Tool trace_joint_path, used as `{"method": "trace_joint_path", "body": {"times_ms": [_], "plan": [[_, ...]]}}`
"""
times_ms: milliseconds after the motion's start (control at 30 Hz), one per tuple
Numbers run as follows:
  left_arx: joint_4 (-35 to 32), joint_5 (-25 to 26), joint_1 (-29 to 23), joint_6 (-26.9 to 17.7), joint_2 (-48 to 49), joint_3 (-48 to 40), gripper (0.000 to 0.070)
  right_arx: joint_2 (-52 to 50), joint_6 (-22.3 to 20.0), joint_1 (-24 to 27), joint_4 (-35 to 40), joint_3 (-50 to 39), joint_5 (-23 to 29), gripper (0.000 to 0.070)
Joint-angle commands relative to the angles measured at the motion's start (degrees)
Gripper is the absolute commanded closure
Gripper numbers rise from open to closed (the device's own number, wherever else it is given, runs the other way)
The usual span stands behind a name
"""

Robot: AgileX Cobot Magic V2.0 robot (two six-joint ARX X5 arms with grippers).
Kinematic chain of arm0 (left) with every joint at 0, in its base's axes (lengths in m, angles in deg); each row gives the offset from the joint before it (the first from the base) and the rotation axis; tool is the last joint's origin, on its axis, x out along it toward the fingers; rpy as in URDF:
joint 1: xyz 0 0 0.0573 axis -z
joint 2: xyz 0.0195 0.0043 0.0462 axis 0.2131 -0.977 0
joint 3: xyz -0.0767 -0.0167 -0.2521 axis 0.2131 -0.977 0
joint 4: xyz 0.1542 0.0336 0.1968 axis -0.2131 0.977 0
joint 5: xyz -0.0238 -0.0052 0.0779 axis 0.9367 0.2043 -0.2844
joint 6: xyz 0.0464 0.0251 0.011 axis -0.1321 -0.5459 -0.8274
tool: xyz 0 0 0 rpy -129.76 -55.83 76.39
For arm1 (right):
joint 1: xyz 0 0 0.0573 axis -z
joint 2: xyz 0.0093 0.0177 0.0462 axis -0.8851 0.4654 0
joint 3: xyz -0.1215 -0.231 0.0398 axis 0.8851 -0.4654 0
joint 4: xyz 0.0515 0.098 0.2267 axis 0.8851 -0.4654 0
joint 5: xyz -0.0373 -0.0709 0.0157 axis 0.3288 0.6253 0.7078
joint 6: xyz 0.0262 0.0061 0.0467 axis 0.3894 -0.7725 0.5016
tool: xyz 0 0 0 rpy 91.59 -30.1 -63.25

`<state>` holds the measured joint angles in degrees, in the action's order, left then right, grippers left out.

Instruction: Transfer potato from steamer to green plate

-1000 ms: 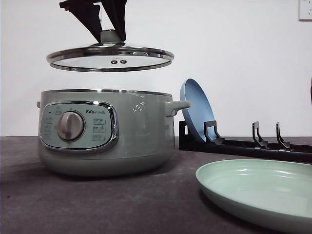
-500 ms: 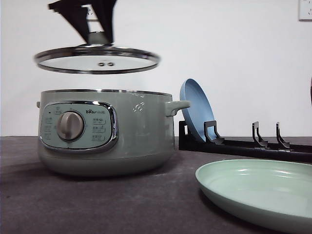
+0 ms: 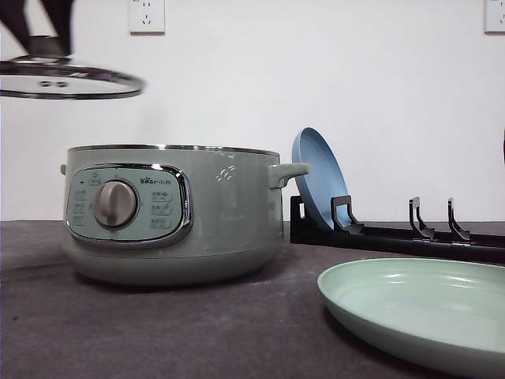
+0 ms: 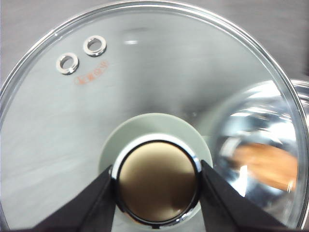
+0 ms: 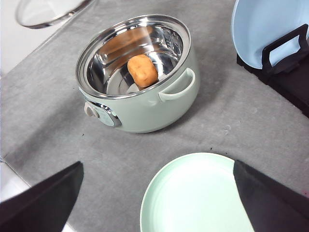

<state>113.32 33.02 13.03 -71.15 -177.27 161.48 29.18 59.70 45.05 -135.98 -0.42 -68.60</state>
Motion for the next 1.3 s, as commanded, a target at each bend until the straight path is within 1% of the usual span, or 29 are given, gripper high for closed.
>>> {"method": "trace_joint_path", "body": {"times_ms": [0,200,367,500,567,633,767,867,1000,1133,1267], "plan": [[-1.34,0.00,-1.40,-0.85,0.82,2.47,0.0700,0.26,0.02,-0.17,0.61,1.11,0.07,0.0082],[-1.21,0.02,-5.80,-0.98,0.83,2.47,0.0700,0.28,0.12,-0.17,1.89,1.11,-0.16,0.0082],[-1.08,0.02,-7.42,-0.98,0.83,2.47,0.0700,2.06,0.82,-0.28,4.26,1.14,-0.98,0.0082],[-1.10,0.02,-7.58,-0.98,0.83,2.47,0.0700,6.72,2.66,-0.34,8.08,1.49,-5.33,0.0082],[-1.10,0.02,-7.58,-0.98,0.83,2.47,0.0700,10.36,3.13,-0.95,9.62,2.49,-6.45,0.0082],[-1.11,0.02,-7.58,-0.98,0.83,2.47,0.0700,14.45,3.15,-2.27,10.34,4.25,-6.46,0.0082],[-1.10,0.02,-7.58,-0.98,0.83,2.47,0.0700,24.50,1.90,-5.96,10.59,10.41,-6.43,0.0082],[-1.07,0.02,-7.58,-0.98,0.83,2.47,0.0700,32.61,0.52,-8.80,10.32,16.45,-6.42,0.0082],[-1.01,0.02,-7.58,-0.98,0.83,2.47,0.0700,43.28,-0.26,-12.81,8.91,25.67,-6.32,0.0082],[-1.01,0.02,-7.58,-0.97,0.83,2.47,0.0700,52.90,-3.40,-15.63,6.10,35.02,-5.35,0.0082],[-1.01,0.04,-7.58,-0.96,0.83,2.47,0.0700,61.89,-7.00,-18.23,3.53,44.22,-2.44,0.0082]]}}
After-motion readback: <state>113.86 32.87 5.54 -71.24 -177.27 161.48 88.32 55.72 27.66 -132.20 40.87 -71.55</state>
